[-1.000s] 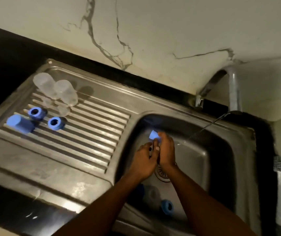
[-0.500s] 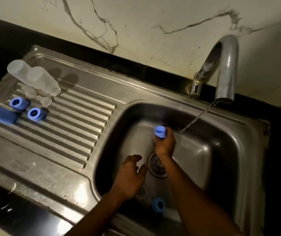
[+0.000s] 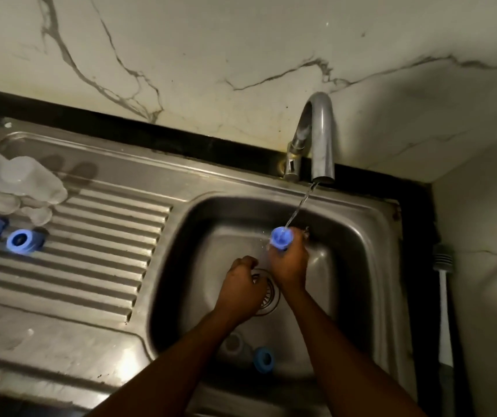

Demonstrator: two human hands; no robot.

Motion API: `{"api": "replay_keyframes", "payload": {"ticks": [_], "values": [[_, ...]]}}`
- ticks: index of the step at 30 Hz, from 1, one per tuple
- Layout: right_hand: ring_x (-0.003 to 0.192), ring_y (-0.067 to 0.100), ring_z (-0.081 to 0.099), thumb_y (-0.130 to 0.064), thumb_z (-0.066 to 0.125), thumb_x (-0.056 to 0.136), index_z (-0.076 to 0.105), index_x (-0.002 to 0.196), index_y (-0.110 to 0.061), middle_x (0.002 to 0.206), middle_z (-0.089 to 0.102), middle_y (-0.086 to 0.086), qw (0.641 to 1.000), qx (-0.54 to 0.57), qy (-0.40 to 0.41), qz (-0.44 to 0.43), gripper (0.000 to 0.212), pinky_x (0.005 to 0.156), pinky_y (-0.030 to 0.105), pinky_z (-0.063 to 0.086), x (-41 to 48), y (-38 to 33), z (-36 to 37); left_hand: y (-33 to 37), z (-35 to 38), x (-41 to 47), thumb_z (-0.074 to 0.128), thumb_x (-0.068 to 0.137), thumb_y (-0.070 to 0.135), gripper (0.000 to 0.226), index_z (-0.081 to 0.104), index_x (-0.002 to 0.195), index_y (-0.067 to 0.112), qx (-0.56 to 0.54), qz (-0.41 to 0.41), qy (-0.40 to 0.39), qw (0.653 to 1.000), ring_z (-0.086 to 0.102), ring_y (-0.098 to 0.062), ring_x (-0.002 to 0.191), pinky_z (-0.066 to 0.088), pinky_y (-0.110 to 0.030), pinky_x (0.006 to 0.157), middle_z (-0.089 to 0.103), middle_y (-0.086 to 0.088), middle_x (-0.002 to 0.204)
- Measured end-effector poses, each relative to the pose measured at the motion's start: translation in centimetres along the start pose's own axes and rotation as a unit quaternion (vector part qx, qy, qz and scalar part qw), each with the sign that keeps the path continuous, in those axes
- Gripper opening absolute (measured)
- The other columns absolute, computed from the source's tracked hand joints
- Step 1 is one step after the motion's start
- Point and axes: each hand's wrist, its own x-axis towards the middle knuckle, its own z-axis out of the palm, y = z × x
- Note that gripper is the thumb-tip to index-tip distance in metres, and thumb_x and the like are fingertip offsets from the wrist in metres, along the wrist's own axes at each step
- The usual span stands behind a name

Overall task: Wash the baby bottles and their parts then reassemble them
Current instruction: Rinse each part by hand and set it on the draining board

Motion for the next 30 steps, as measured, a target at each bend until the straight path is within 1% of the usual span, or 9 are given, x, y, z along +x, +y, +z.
{"api": "replay_keyframes", "payload": {"ticks": [2, 4, 8, 12, 16, 20, 24, 27, 30], "values": [[0.091, 0.013, 0.065, -0.012, 0.076, 0.085, 0.062, 0.117, -0.013, 0.101, 0.068, -0.002, 0.999, -0.016, -0.049, -0.003, 0.034, 0.078, 0.017, 0.049, -0.5, 0.6, 0.2, -0.3, -0.4, 0.2, 0.061, 0.096, 0.016, 0.041, 0.053, 0.137, 0.013, 0.001, -0.010, 0.002, 1.000, 0.060, -0.022, 0.115, 0.053, -0.036, 0.096, 0.054, -0.005, 0.137], [0.091, 0.011, 0.064, -0.013, 0.074, 0.087, 0.062, 0.117, -0.012, 0.102, 0.068, -0.003, 1.000, -0.008, 0.005, 0.024, 0.032, 0.076, 0.012, 0.047, -0.8, 0.4, 0.2, -0.7, -0.4, 0.4, 0.061, 0.096, 0.015, 0.042, 0.053, 0.137, 0.013, -0.004, -0.018, 0.004, 1.000, 0.060, -0.021, 0.115, 0.054, -0.035, 0.096, 0.054, -0.005, 0.138], [0.087, 0.012, 0.065, -0.011, 0.076, 0.084, 0.065, 0.111, -0.012, 0.097, 0.069, -0.001, 1.000, -0.016, -0.003, 0.022, 0.029, 0.076, 0.020, 0.050, -0.2, -0.1, 0.4, -1.1, 0.0, 0.6, 0.061, 0.097, 0.016, 0.043, 0.051, 0.139, 0.013, 0.010, -0.018, -0.011, 1.000, 0.060, -0.021, 0.115, 0.053, -0.029, 0.093, 0.053, -0.005, 0.138], [0.090, 0.015, 0.064, -0.010, 0.075, 0.086, 0.065, 0.111, -0.011, 0.098, 0.065, -0.001, 0.998, -0.050, -0.028, 0.039, 0.027, 0.072, 0.008, 0.043, 0.9, -0.5, 0.4, -1.4, 0.3, 0.7, 0.062, 0.096, 0.017, 0.042, 0.052, 0.137, 0.013, 0.013, -0.018, -0.015, 1.000, 0.060, -0.021, 0.113, 0.052, -0.029, 0.092, 0.053, -0.006, 0.137], [0.099, 0.019, 0.064, -0.012, 0.074, 0.086, 0.065, 0.116, -0.013, 0.108, 0.066, 0.000, 0.990, -0.100, -0.091, 0.040, 0.031, 0.081, 0.022, 0.044, 2.0, -0.4, -0.2, -1.2, 0.5, 0.8, 0.059, 0.098, 0.020, 0.042, 0.050, 0.138, 0.013, -0.004, -0.026, -0.008, 1.000, 0.060, -0.021, 0.113, 0.054, -0.035, 0.093, 0.053, -0.006, 0.137], [0.091, 0.018, 0.065, -0.015, 0.079, 0.084, 0.054, 0.125, -0.010, 0.115, 0.064, 0.009, 0.987, 0.041, -0.063, 0.142, 0.049, 0.068, 0.029, 0.058, 1.9, -2.2, -1.2, 0.3, 0.4, 1.0, 0.049, 0.104, 0.030, 0.046, 0.043, 0.147, 0.013, -0.096, -0.033, 0.033, 0.994, 0.055, -0.019, 0.121, 0.044, -0.029, 0.096, 0.050, -0.007, 0.146], [0.094, 0.025, 0.072, -0.028, 0.079, 0.085, 0.058, 0.114, -0.010, 0.111, 0.069, 0.012, 0.956, 0.192, -0.053, 0.217, 0.040, 0.071, 0.039, 0.063, 1.3, -4.1, -2.0, 2.5, 0.0, 2.2, 0.048, 0.105, 0.038, 0.054, 0.033, 0.155, 0.025, -0.275, -0.011, 0.005, 0.961, 0.050, -0.019, 0.132, 0.043, -0.045, 0.112, 0.047, -0.003, 0.149], [0.095, 0.023, 0.073, -0.038, 0.070, 0.092, 0.072, 0.106, -0.018, 0.104, 0.075, 0.008, 0.934, 0.262, -0.092, 0.225, 0.025, 0.084, 0.041, 0.061, 0.5, -5.9, -2.8, 4.0, -0.3, 3.5, 0.051, 0.103, 0.034, 0.050, 0.041, 0.151, 0.025, -0.339, 0.013, -0.030, 0.940, 0.059, -0.019, 0.125, 0.050, -0.045, 0.106, 0.056, -0.005, 0.142], [0.085, 0.018, 0.072, -0.043, 0.058, 0.099, 0.069, 0.108, -0.023, 0.104, 0.074, 0.007, 0.935, 0.275, -0.059, 0.217, 0.025, 0.067, 0.031, 0.061, -0.1, -7.9, -3.7, 5.9, -0.8, 4.5, 0.048, 0.105, 0.026, 0.037, 0.054, 0.138, 0.011, -0.375, 0.039, -0.043, 0.925, 0.065, -0.027, 0.117, 0.056, -0.039, 0.097, 0.065, -0.014, 0.128]]}}
